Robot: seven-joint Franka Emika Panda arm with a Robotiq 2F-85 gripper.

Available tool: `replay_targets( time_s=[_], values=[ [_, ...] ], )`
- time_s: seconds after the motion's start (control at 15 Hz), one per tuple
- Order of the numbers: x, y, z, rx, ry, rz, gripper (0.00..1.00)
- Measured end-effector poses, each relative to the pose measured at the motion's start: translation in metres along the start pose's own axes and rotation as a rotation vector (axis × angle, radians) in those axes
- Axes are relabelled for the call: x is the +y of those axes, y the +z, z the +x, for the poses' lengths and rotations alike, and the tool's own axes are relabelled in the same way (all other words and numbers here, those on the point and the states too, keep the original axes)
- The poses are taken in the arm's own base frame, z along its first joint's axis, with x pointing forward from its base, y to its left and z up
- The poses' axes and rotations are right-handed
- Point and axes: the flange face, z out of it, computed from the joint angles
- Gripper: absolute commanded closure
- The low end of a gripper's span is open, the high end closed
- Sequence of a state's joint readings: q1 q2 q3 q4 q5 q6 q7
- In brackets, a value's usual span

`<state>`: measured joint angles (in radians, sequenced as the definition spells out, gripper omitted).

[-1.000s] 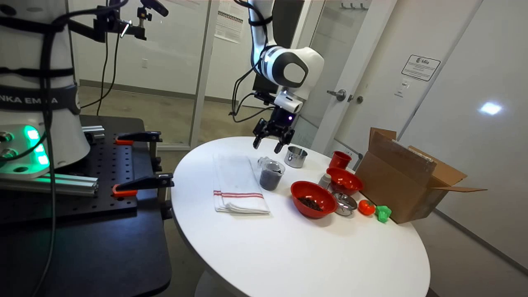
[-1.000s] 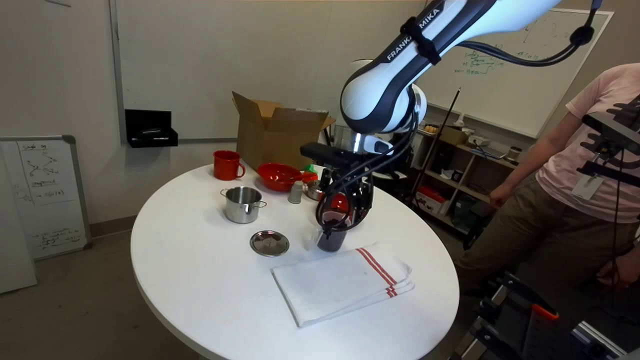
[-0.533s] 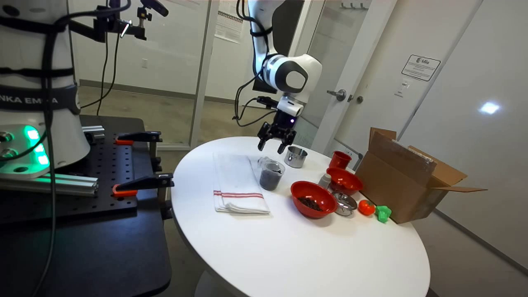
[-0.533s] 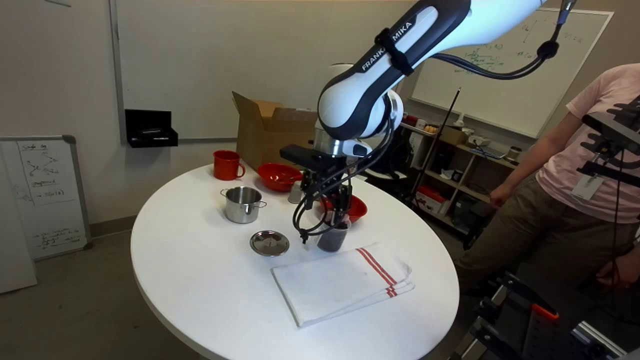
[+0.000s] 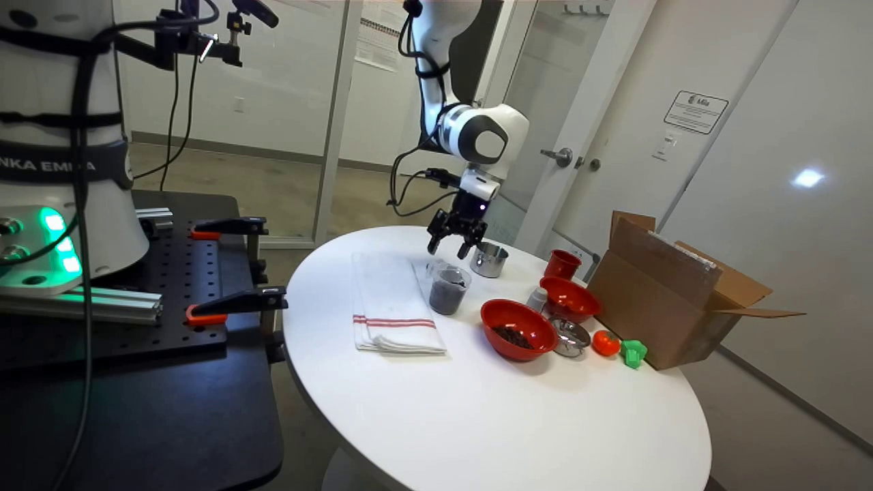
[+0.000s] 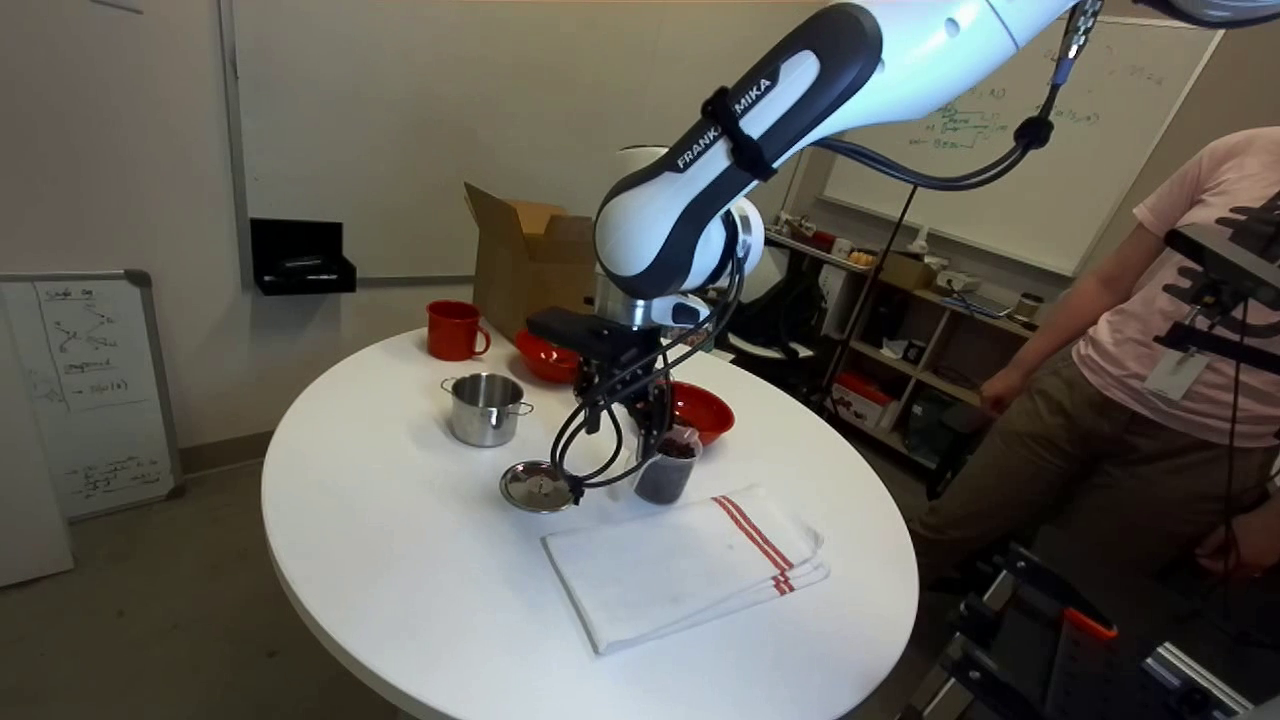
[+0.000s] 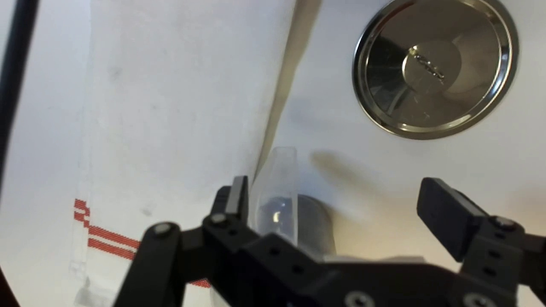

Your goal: Pour some of the things in the jug into the bowl

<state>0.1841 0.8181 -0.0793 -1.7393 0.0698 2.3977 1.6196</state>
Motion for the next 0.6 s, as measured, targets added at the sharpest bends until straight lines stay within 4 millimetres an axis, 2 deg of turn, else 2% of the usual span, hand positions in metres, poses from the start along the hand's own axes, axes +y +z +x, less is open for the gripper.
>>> replay_targets(
  time_s=[0.13,0.2,0.33,0.6],
  values=[
    [-0.002,0.009,0.004,0.006,0.005,-0.018,0.02],
    [-0.002,0.013,0.006,0.009,0.008,-0.025,0.26],
    [-0.004,0.017,0.01,0.014,0.013,-0.035,0.31],
    [-0.006,0.018,0.015,0.019,0.02,-0.036,0.6]
  ],
)
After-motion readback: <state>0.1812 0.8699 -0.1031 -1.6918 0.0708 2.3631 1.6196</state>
